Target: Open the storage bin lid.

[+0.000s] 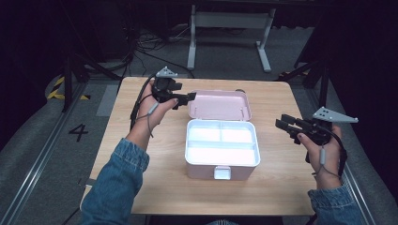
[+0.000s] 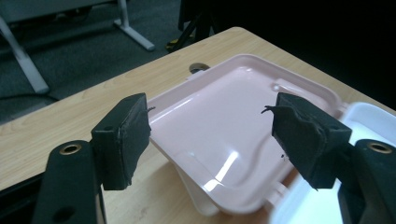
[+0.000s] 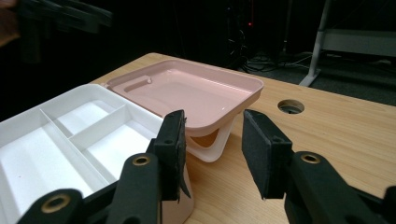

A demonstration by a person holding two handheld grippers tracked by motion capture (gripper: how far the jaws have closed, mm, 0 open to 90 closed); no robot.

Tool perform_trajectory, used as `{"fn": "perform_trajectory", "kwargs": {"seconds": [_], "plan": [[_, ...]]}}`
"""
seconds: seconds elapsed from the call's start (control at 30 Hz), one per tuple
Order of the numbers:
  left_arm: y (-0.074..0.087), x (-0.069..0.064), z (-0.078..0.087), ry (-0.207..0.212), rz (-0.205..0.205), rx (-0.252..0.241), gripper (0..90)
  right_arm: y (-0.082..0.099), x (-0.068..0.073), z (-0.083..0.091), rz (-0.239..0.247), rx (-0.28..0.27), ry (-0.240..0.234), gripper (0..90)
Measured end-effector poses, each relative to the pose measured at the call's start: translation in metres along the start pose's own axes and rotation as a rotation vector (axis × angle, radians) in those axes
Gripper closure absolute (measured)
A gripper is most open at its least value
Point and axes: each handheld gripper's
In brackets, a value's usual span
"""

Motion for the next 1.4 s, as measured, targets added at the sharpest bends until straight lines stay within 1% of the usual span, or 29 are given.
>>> {"fn": "perform_trajectory", "kwargs": {"seconds": [0.07,0.1,0.13,0.23,0.3,0.33,0.37,0.4,0.43,0.47,0.5,0.63,0.67,0.7,0.73,0.77,0.8,0.83,0.87,0.9,0.97,1.0,1.07,1.1,1.17,1.23,1.27,1.3,1.4], "plan": [[0.007,-0.008,0.016,0.005,-0.011,-0.002,28.7,-0.001,-0.002,-0.001,0.005,0.003,-0.006,59.2],[0.010,-0.010,0.023,0.012,-0.016,0.008,28.7,-0.001,-0.002,-0.002,0.004,0.005,-0.012,58.8],[0.014,-0.012,0.029,0.008,-0.020,0.012,28.6,-0.001,-0.003,-0.002,0.004,0.008,-0.015,58.5],[0.028,-0.016,0.046,-0.009,-0.035,0.041,28.5,0.000,-0.008,-0.003,0.010,0.018,-0.020,58.0],[0.039,-0.017,0.057,-0.031,-0.047,0.062,28.5,0.002,-0.012,-0.004,0.005,0.026,-0.023,57.6],[0.039,-0.017,0.057,-0.031,-0.047,0.062,28.5,0.002,-0.012,-0.004,0.005,0.026,-0.023,57.6],[0.050,-0.017,0.069,-0.049,-0.055,0.069,28.6,0.004,-0.017,-0.006,-0.004,0.034,-0.028,57.3],[0.055,-0.016,0.074,-0.043,-0.045,0.069,28.6,0.005,-0.018,-0.007,-0.002,0.036,-0.031,57.1],[0.055,-0.016,0.074,-0.043,-0.045,0.069,28.6,0.006,-0.020,-0.007,-0.001,0.040,-0.033,56.7],[0.062,-0.015,0.081,-0.048,-0.026,0.063,28.6,0.007,-0.022,-0.007,-0.010,0.044,-0.033,56.3],[0.070,-0.012,0.090,-0.076,-0.025,0.058,28.6,0.007,-0.023,-0.007,-0.011,0.046,-0.031,55.9],[0.090,-0.003,0.102,-0.151,-0.005,0.064,27.5,0.010,-0.029,-0.007,-0.020,0.063,-0.032,53.9],[0.098,0.001,0.105,-0.186,0.001,0.072,27.4,0.011,-0.030,-0.007,-0.028,0.066,-0.032,53.5],[0.103,0.003,0.107,-0.206,0.011,0.077,27.4,0.011,-0.032,-0.007,-0.035,0.068,-0.029,53.1],[0.108,0.009,0.108,-0.226,0.051,0.091,27.8,0.012,-0.033,-0.007,-0.034,0.069,-0.026,53.0],[0.108,0.009,0.108,-0.226,0.051,0.091,27.7,0.012,-0.033,-0.006,-0.037,0.071,-0.022,52.7],[0.114,0.018,0.112,-0.264,0.091,0.111,27.6,0.012,-0.034,-0.005,-0.039,0.072,-0.022,52.5],[0.116,0.020,0.113,-0.278,0.105,0.106,27.6,0.013,-0.034,-0.004,-0.043,0.071,-0.019,52.4],[0.116,0.020,0.113,-0.278,0.105,0.106,27.6,0.013,-0.034,-0.004,-0.043,0.073,-0.017,52.0],[0.120,0.023,0.114,-0.309,0.117,0.117,27.4,0.014,-0.035,-0.003,-0.043,0.078,-0.017,51.6],[0.124,0.026,0.110,-0.306,0.121,0.155,27.2,0.016,-0.036,-0.003,-0.044,0.091,-0.010,51.1],[0.127,0.027,0.107,-0.298,0.138,0.169,27.2,0.017,-0.037,-0.003,-0.045,0.097,-0.007,51.1],[0.131,0.031,0.103,-0.296,0.153,0.211,27.2,0.019,-0.038,-0.004,-0.050,0.111,-0.002,50.8],[0.134,0.033,0.101,-0.300,0.167,0.243,27.2,0.021,-0.038,-0.005,-0.056,0.118,-0.001,50.7],[0.137,0.037,0.097,-0.313,0.180,0.278,27.1,0.023,-0.038,-0.006,-0.050,0.131,0.000,50.6],[0.140,0.039,0.095,-0.328,0.203,0.318,27.0,0.025,-0.038,-0.008,-0.054,0.146,0.000,50.4],[0.140,0.039,0.095,-0.328,0.203,0.318,27.0,0.025,-0.038,-0.008,-0.054,0.146,0.000,50.4],[0.142,0.042,0.094,-0.351,0.237,0.364,26.9,0.027,-0.038,-0.009,-0.055,0.159,0.001,50.4],[0.145,0.045,0.093,-0.358,0.279,0.418,26.6,0.029,-0.040,-0.010,-0.059,0.172,0.002,50.4]]}}
Point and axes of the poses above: each handheld gripper's, and its own axes: z roughly backward along the jaws, y roughly out of its underside, x roughly to its left, and after that the axes turned 11 degrees about z, right-handed
